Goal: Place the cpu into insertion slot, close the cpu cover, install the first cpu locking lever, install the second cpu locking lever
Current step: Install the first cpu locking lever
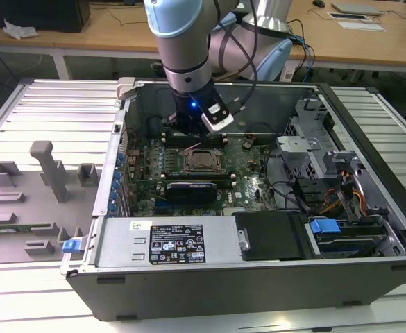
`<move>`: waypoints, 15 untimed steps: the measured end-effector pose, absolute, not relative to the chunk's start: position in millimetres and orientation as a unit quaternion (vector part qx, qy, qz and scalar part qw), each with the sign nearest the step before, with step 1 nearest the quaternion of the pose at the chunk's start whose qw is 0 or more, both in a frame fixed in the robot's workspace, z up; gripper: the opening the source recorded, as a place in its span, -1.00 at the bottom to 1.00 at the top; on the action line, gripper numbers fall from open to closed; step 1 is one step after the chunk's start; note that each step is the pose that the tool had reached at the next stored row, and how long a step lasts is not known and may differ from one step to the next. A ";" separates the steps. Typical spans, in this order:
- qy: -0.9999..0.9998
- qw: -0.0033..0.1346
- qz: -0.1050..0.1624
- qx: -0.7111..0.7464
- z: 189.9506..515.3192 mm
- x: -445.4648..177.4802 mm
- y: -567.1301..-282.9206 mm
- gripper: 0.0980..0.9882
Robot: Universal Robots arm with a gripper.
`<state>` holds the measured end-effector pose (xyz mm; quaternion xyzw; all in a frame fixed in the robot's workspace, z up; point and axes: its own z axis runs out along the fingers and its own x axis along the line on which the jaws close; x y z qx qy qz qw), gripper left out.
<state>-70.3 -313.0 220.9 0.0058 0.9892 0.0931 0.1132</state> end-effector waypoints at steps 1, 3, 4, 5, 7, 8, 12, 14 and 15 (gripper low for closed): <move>0.989 0.113 0.092 0.006 220.7 -69.7 -311.6 -0.98; 0.989 0.113 0.090 0.006 220.4 -68.9 -308.0 -0.98; 0.990 0.113 0.088 0.007 220.3 -68.4 -305.4 -0.98; 0.990 0.113 0.087 0.007 220.2 -68.3 -303.6 -0.98; 0.990 0.113 0.084 0.007 220.0 -67.9 -297.6 -0.98; 0.990 0.113 0.084 0.007 220.0 -67.9 -297.2 -0.98; 0.990 0.116 0.082 0.007 219.3 -68.1 -297.0 -0.98; 0.990 0.118 0.078 0.009 218.6 -68.2 -297.1 -0.98; 0.990 0.118 0.078 0.010 217.8 -68.2 -297.1 -0.98</move>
